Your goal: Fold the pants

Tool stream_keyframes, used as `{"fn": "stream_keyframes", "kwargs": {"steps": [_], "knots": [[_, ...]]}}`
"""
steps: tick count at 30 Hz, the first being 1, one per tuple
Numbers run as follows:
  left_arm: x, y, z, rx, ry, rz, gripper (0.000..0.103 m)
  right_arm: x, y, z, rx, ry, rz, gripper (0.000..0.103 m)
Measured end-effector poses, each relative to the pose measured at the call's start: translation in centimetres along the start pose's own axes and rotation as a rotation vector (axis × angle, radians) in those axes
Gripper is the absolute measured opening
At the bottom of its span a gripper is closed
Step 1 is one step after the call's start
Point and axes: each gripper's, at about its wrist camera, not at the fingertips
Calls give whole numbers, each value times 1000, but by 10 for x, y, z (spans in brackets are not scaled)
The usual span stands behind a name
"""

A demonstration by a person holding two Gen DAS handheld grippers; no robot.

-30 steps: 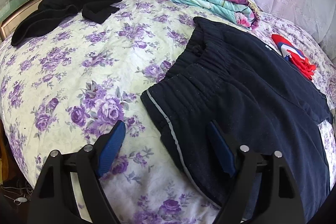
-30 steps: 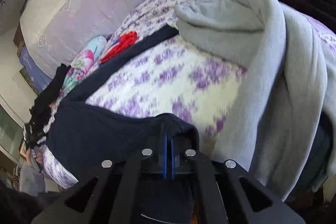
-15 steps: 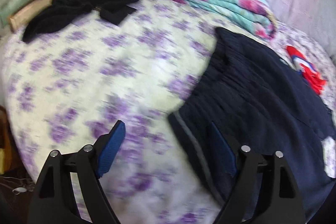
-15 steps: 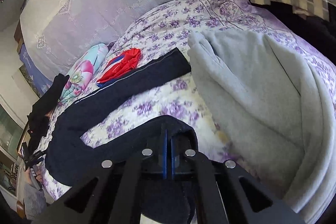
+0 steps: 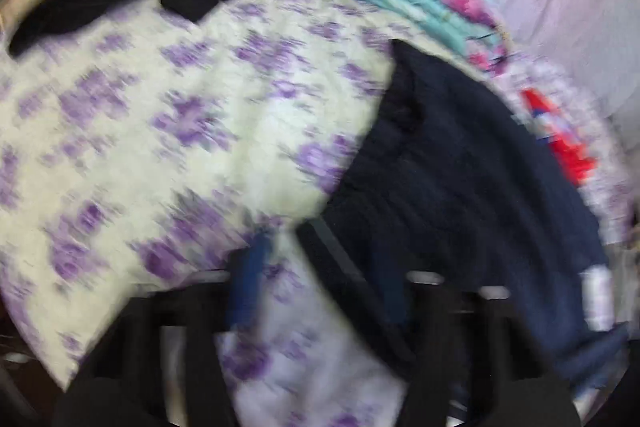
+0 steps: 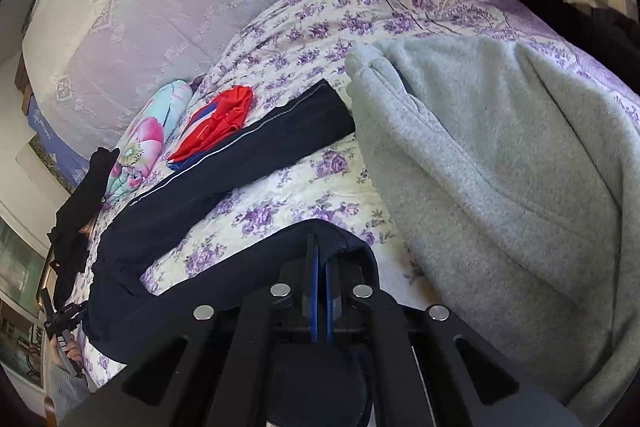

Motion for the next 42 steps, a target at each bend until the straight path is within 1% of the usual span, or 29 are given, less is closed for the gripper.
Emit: {"fn": "stream_keyframes", "kwargs": {"steps": [1,2,3,6,10,12,14,16,18,19,20,21,22,23,24,25,26,27,30,32,33,34,36,37,38,39,40,41,42], "knots": [[4,1,1,21,-9,8,29,-2,-1,2,-2,7,3,2],[9,2,1,39,-26,6,19,-4,-2,4,-3,11,4,3],[11,2,2,47,-26,7,17,-4,-3,5,-6,13,3,3],[25,10,1,81,-23,58,15,-5,-4,5,-7,13,2,3],[26,15,3,86,-1,75,16,-7,-4,5,6,15,8,3],[23,17,3,118,5,87,20,-10,-7,6,-5,14,0,3],[14,22,2,176,35,116,44,-11,-7,7,-12,16,-2,3],[9,22,2,193,40,132,54,-11,-7,8,-12,19,-2,3],[5,14,3,167,21,103,50,-10,-6,8,-13,18,-3,3],[3,11,2,158,12,87,37,-11,-6,8,-14,18,-5,3],[0,8,2,154,17,73,34,-11,-6,8,-13,18,0,3],[-1,7,1,169,17,68,32,-11,-6,8,-13,19,0,3],[2,8,0,175,14,72,28,-10,-5,9,-12,21,4,3],[5,10,-1,177,5,76,19,-10,-5,10,-13,22,6,3],[14,15,-4,188,-10,97,19,-10,-5,10,-15,24,5,3],[23,23,-7,217,-17,141,18,-10,-5,11,-14,26,5,3],[29,32,-10,247,-14,185,18,-11,-5,11,-12,31,4,3],[34,38,-14,266,-7,204,18,-13,-4,12,-9,42,3,3],[38,40,-14,246,-26,170,17,-25,-2,17,-7,77,7,3],[28,39,-13,233,-19,133,18,-33,-1,20,1,102,23,5],[19,40,-12,228,-6,101,19,-40,-2,22,10,125,39,5],[14,41,-10,227,-2,78,22,-44,-2,23,25,144,55,9],[14,42,-8,211,-20,50,28,-45,0,21,54,153,63,9],[20,42,-7,204,-37,41,34,-42,0,19,57,146,63,9],[28,41,-7,198,-64,27,37,-37,1,15,58,137,60,10],[40,40,-7,186,-115,1,39,-31,2,10,59,124,50,10],[50,40,-6,170,-152,-13,47,-22,3,5,60,108,35,18],[62,39,-5,156,-185,-17,51,-16,1,3,62,107,48,51],[70,39,-4,148,-201,-15,51,-8,1,1,74,120,91,69]]}}
Point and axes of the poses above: each gripper's, at about its wrist camera, not at the fingertips, and x roughly against the way its jaws point, y to its left, z to its underside, and after that the axes turned 12 degrees about x, right-handed
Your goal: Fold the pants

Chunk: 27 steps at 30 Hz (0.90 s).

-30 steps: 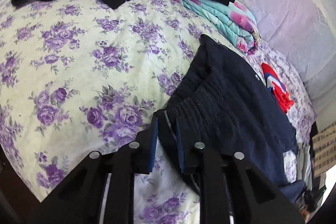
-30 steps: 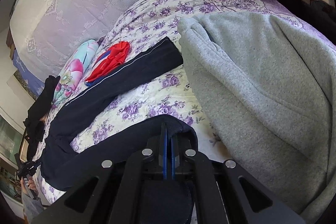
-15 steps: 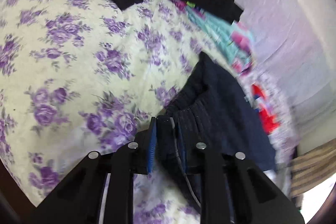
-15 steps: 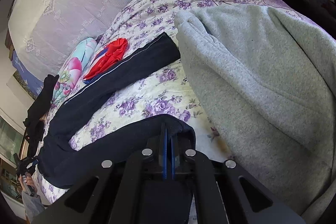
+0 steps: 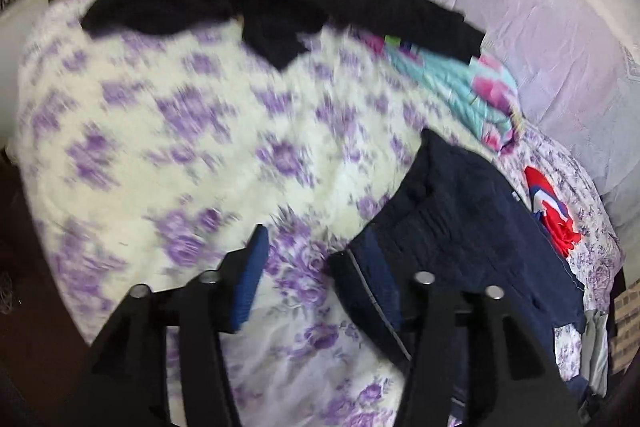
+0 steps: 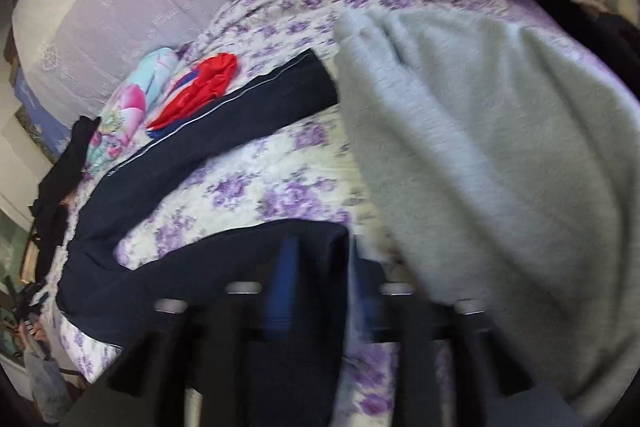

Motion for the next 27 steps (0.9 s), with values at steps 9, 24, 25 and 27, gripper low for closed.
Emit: {"fn": "stream_keyframes", "kwargs": {"steps": [9,24,25,27], "knots": [[18,-74,45,-231,49,125,52,35,6,60,29,45,13,62],[-28,-304,225,-859,335,357,61,24,34,99,16,-68,-121,13],[-32,-310,232,-872,348,352,61,31,29,92,3,-86,-124,9],[-41,-318,242,-887,377,339,61,51,22,79,-8,-131,-131,9]]}}
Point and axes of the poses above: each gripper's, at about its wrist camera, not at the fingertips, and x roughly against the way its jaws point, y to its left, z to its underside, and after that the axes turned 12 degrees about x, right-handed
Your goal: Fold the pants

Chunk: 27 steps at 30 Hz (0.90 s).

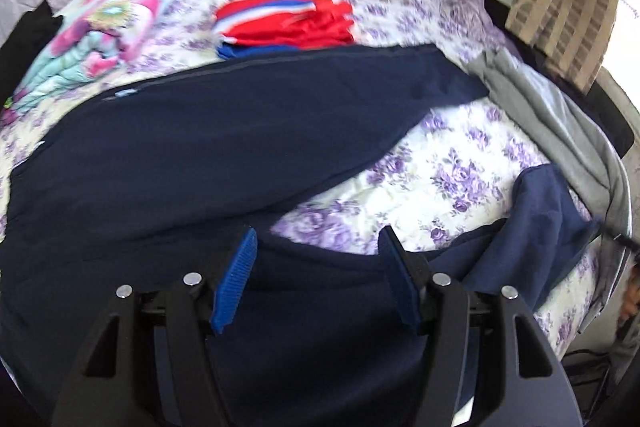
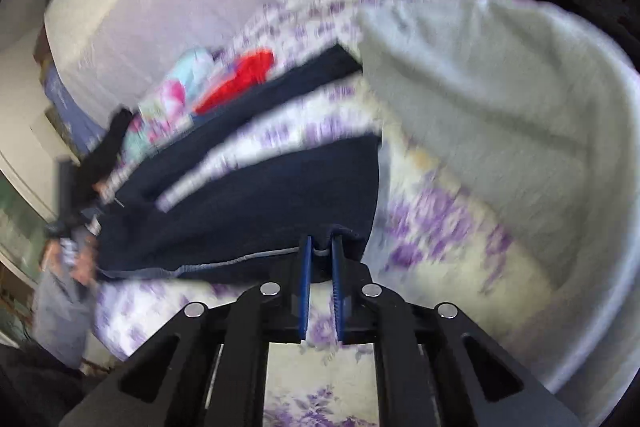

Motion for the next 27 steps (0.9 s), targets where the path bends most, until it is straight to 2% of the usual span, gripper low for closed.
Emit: {"fn": "stream_keyframes", "kwargs": {"steps": [3,5,8,10,12,16,18,21,24,27], "knots": [[-9,-5,1,-11,0,-13,62,20,-1,-6,21,-14,-10,8],[-6,-4,3,-1,-6,3,63,19,-4,8,24,40,10,8],[-6,3,5,10,-4,-1,70,-2,-17,48,-21,195,34,9],[-12,10,7,28,32,2,70,-1,-20,61,-43,221,28,11],[-10,14,9,34,38,8,70,20,-24,50,-65,172,99,17],[0,13,13,30,30,48,70,37,-31,6,-46,57,91,17],[2,14,14,42,26,62,70,13,-42,-18,-61,55,30,17],[2,14,17,51,23,63,70,-29,-59,-36,-126,93,4,17],[-3,14,17,42,30,39,70,-63,-76,-44,-182,132,-30,17],[-5,16,17,42,35,41,70,-86,-80,-46,-230,158,-119,18]]}}
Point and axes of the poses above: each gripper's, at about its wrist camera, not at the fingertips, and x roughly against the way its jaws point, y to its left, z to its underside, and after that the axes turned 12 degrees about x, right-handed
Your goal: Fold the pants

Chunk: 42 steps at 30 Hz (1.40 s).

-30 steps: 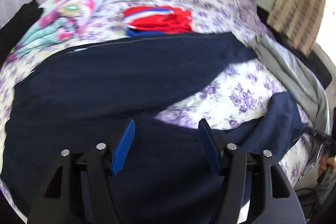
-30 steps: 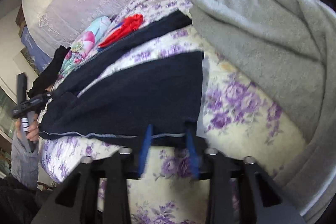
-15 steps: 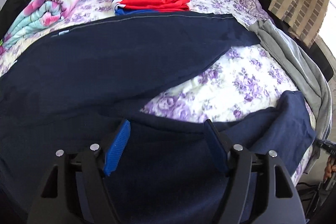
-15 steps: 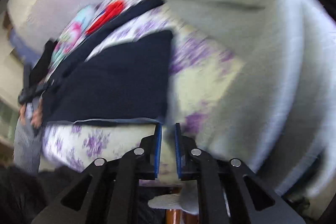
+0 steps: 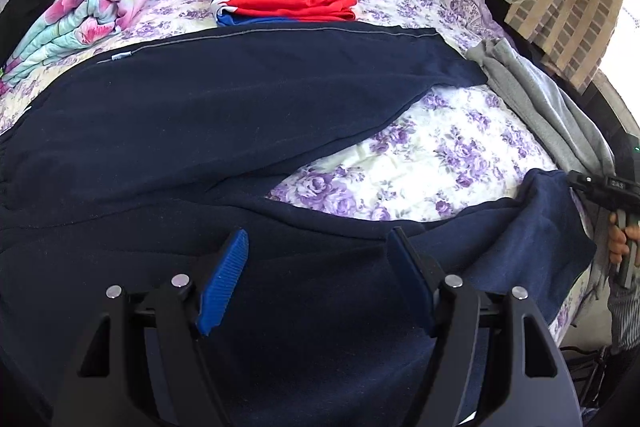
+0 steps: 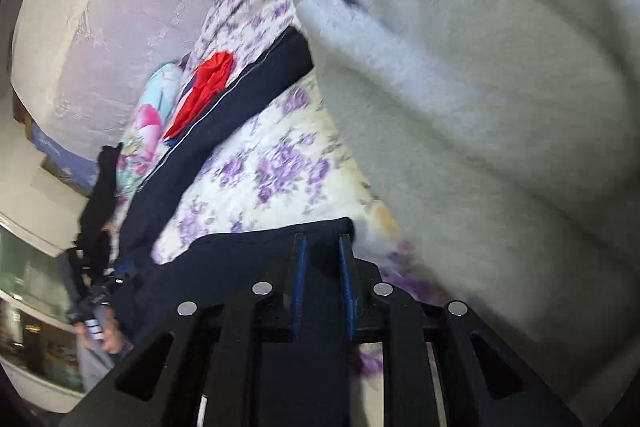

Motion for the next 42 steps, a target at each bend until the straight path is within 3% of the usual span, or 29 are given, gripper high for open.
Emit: {"fn": "stream_keyframes", "kwargs": {"steps": [3,4,9,12,13,16,18,19,20,21,22,23,25,28,31,33,37,39,42], "knots": [[-2,3,-1,9,-1,7,70,-9,-5,7,-27,4,-49,18],[-4,5,-1,15,0,6,70,-9,-7,9,-35,-6,-53,13],[-11,7,0,33,-5,-3,70,10,7,11,35,-94,1,7],[3,-3,-6,27,-53,52,70,32,12,5,50,-163,13,3],[6,-8,-9,16,-62,65,70,41,12,2,59,-202,62,0],[2,-21,-19,-18,-90,45,70,62,-6,-10,19,-264,95,0],[-8,-23,-19,-38,-32,39,70,53,-6,-10,10,-184,23,4],[-11,-22,-17,-42,12,75,70,47,-1,-7,13,-153,-10,7],[-12,-20,-15,-48,51,129,70,42,6,-3,37,-126,-30,16],[-13,-21,-13,-77,76,159,70,39,12,0,65,-120,-33,27],[-14,-22,-12,-104,79,155,70,41,14,2,73,-129,-29,55],[-17,-24,-13,-142,76,128,70,44,16,6,72,-151,-18,70],[-24,-24,-14,-178,83,102,69,46,20,11,72,-195,-12,73],[-25,-28,-19,-290,58,33,68,47,25,22,66,-205,-29,82],[-21,-30,-24,-403,47,6,68,47,30,31,88,-195,-18,83],[-26,-32,-24,-503,69,-17,68,44,26,31,73,-184,-15,83],[-37,-20,-27,-551,185,34,63,39,18,31,1,-176,-37,85],[-39,-17,-28,-568,220,56,56,37,18,30,-8,-181,-42,88],[-37,-24,-28,-614,218,77,37,32,18,30,-15,-187,-30,90]]}}
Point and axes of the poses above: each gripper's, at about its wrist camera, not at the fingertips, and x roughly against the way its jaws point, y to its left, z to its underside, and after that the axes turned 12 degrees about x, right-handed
